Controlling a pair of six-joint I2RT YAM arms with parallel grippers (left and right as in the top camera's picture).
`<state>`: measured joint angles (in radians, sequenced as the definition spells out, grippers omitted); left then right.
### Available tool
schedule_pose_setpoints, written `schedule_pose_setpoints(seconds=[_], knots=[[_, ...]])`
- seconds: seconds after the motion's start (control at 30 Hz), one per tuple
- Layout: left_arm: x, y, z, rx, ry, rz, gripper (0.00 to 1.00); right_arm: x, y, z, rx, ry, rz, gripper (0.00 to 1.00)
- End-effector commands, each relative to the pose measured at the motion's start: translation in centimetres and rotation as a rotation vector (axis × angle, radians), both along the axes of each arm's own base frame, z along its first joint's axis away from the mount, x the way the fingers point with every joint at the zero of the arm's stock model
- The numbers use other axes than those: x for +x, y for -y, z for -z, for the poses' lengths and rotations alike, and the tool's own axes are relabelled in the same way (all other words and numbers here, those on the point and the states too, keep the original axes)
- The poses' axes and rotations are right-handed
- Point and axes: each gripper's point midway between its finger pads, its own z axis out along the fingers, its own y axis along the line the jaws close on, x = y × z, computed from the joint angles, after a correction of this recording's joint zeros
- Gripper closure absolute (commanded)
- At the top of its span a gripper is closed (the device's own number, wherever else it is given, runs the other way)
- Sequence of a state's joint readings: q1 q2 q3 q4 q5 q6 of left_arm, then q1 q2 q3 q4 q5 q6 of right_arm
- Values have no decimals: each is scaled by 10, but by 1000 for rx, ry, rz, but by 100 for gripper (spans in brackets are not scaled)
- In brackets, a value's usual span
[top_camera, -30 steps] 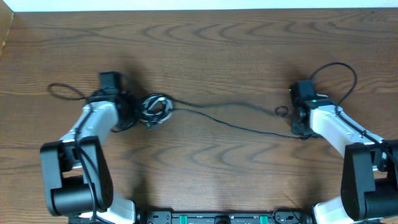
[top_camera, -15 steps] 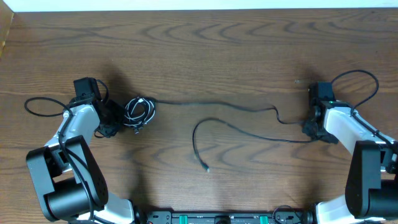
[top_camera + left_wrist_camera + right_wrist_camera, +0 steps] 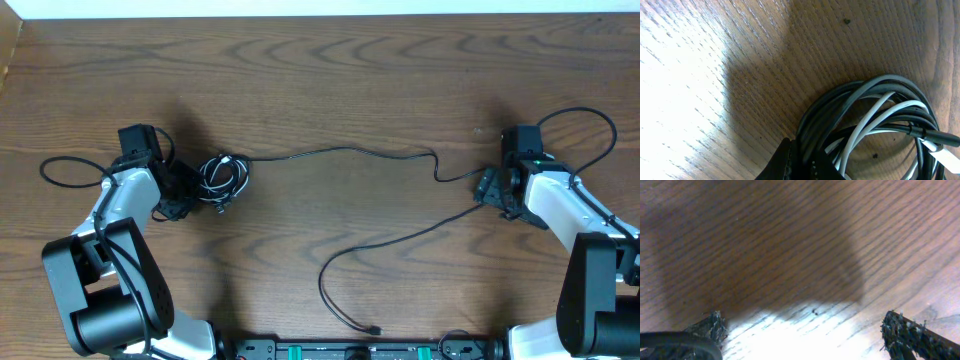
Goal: Untangle cables
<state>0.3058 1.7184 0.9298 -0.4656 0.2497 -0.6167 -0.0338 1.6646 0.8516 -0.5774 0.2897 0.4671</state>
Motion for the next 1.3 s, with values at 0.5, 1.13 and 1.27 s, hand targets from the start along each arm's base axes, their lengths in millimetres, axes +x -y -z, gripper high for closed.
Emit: schedule_pose_setpoints(seconds=[0.5,1.13,1.27], knots=[[8,-6,-11,13,34,-20,92,10,-150,-30,848,85,-404,6],[8,-6,-11,14,37,-20,92,-67,-249,-83,846,-63,-745,1],[8,-6,-11,15,37,-20,92,-78,-261,-76,774,-91,-822,1]])
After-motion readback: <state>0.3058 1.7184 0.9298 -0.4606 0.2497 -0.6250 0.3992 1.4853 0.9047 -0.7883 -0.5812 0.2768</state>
